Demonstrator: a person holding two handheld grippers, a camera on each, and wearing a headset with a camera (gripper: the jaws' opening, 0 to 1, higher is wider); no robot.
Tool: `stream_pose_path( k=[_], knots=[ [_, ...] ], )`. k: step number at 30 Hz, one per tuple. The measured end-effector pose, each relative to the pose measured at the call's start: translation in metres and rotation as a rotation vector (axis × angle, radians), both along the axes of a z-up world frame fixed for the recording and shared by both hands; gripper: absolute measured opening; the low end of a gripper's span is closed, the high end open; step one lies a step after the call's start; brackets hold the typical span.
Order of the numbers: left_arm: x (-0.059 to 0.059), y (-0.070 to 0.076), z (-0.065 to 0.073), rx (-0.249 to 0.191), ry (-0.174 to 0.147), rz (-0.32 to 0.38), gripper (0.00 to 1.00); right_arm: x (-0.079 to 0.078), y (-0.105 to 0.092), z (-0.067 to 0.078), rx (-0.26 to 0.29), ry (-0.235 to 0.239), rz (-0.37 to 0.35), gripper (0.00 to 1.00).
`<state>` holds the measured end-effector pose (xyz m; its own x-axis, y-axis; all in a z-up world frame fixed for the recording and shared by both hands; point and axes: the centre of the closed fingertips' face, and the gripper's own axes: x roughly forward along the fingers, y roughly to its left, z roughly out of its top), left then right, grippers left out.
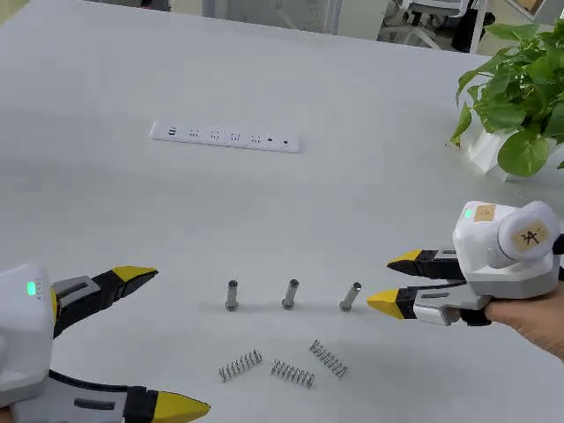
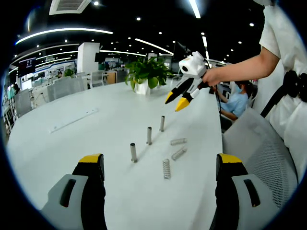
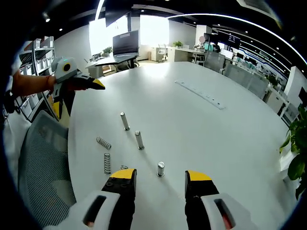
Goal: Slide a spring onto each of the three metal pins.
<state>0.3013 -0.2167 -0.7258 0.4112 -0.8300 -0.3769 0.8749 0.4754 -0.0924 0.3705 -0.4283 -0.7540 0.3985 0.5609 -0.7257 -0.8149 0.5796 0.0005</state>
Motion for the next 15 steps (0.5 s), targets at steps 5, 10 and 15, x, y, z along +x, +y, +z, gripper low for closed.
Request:
stream_pose_path(
  k=[5, 10, 15],
  knots=[
    [-0.002, 0.0, 0.003, 0.01, -0.006, -0.006, 0.96, -0.009, -0.01, 0.008, 0.029, -0.023, -0.036, 0.43],
    [-0.003, -0.001, 0.005, 0.019, -0.01, -0.01, 0.96, -0.023, -0.019, 0.017, 0.059, -0.045, -0.067, 0.51],
    [-0.005, -0.003, 0.006, 0.029, -0.012, -0.016, 0.96, -0.034, -0.033, 0.019, 0.08, -0.058, -0.091, 0.56]
  ],
)
